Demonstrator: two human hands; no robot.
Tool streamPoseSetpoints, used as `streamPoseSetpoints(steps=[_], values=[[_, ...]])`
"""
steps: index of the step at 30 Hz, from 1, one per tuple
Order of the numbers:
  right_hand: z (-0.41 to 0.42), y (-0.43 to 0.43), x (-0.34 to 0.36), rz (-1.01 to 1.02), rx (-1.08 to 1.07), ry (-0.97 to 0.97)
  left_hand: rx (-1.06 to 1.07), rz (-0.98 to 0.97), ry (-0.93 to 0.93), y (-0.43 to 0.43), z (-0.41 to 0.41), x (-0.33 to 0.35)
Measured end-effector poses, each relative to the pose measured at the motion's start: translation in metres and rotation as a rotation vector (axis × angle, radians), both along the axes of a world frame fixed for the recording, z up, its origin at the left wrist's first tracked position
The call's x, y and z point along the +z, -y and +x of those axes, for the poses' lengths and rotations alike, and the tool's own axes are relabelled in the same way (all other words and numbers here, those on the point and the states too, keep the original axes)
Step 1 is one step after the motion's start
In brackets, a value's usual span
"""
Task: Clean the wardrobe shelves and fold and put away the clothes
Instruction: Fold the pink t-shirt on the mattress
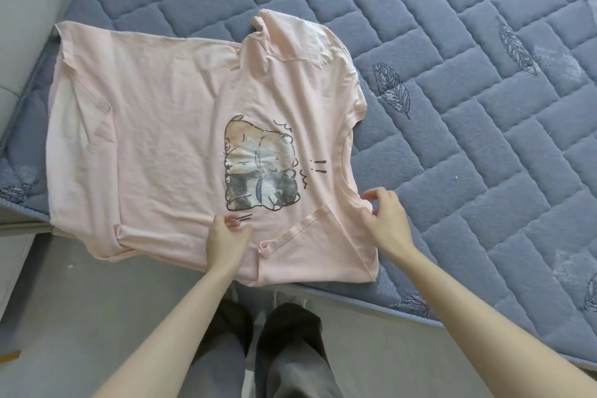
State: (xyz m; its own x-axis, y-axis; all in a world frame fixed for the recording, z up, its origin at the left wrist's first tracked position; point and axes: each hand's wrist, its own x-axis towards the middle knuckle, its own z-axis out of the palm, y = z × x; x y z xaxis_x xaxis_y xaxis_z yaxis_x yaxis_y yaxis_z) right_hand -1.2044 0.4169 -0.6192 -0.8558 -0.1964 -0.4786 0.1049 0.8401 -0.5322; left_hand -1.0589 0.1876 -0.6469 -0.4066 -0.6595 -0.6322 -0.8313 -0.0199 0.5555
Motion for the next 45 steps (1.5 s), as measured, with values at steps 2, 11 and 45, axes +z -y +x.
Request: streamPoseSetpoints(steps=[2,11,45], values=[[-0.029,0.021,0.008,-0.066,-0.006,-0.006,-0.015,-0.024,-0.065,0.021,-0.025,0.006],[-0.166,0.125,0.003,-0.252,-0.187,0.01,-0.172,-0.044,-0.291,0.125,-0.168,0.02],[-0.264,0.193,-0.05,-0.098,0.038,-0.248,-0.742,-0.477,-0.516,0.17,-0.263,-0.047]])
